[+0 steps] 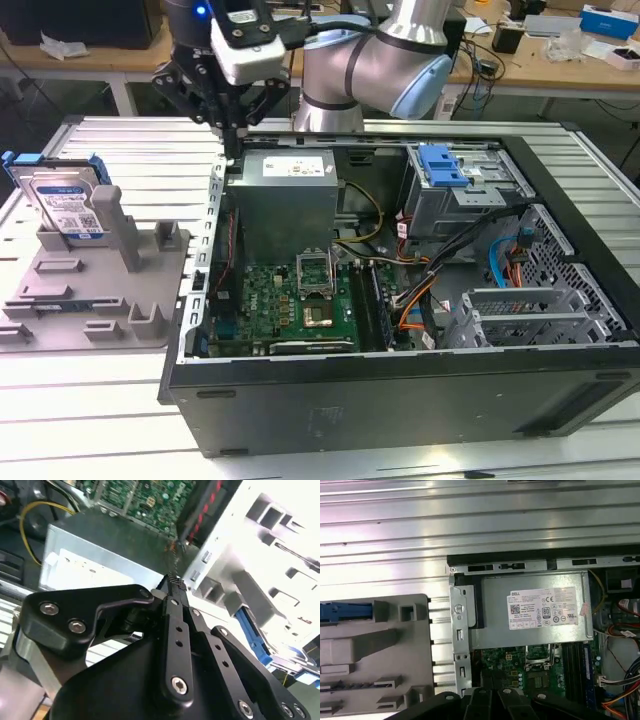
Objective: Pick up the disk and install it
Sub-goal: 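Reach for the disk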
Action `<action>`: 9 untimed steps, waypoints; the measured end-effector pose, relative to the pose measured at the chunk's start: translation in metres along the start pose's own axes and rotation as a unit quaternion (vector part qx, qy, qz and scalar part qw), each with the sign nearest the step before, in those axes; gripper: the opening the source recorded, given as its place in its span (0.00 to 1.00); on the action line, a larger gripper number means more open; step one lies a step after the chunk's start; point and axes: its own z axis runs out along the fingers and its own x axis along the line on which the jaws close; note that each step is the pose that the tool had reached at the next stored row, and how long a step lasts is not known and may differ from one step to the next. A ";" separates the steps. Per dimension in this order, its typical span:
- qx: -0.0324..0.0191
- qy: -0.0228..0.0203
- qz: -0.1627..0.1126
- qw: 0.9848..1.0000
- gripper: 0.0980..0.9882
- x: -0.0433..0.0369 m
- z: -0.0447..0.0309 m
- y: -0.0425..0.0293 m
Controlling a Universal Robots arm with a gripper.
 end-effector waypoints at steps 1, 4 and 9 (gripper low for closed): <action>0.000 0.001 0.000 1.000 0.01 0.0043 0.0003 0.0011; 0.000 0.003 0.000 1.000 0.01 0.0310 0.0027 0.0077; 0.001 0.006 0.000 1.000 0.01 0.0589 0.0043 0.0135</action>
